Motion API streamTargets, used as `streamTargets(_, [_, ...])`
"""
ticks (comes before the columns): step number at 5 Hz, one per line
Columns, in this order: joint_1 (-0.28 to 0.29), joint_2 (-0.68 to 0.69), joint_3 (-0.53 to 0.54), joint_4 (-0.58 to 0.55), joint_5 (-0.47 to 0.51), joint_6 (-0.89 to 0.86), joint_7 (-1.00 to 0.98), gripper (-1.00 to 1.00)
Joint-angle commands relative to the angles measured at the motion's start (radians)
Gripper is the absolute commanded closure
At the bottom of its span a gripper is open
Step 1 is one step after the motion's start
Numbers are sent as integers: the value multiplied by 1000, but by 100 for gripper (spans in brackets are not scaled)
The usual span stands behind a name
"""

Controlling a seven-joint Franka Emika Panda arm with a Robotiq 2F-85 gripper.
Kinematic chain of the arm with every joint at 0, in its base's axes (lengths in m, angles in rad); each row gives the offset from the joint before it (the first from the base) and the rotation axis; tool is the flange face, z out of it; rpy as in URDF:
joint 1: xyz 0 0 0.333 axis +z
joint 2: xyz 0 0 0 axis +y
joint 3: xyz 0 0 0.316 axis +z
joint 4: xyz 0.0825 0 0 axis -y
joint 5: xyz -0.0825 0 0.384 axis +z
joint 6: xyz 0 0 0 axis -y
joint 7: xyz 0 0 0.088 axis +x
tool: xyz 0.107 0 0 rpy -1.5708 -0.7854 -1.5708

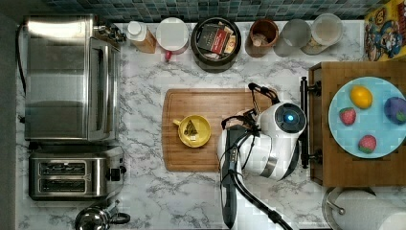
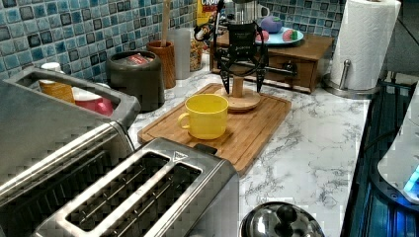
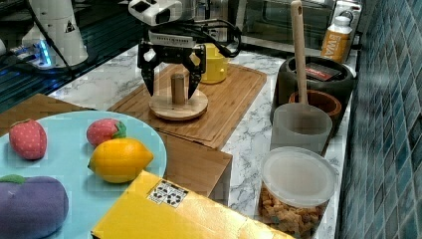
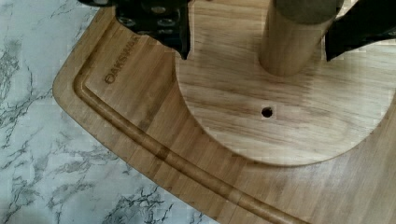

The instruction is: Open the lid of the tea container.

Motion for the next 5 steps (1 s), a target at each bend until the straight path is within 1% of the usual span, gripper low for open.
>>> streamTargets(1, [-6,31,19,50,-2,6,-22,100])
streamTargets(3, [-2,44,29,73,-5,-12,-26,100])
streamTargets(4, [25,13,34,76,-54,5,7,100])
streamTargets(5, [52,-40,52,111,-104,2,36,100])
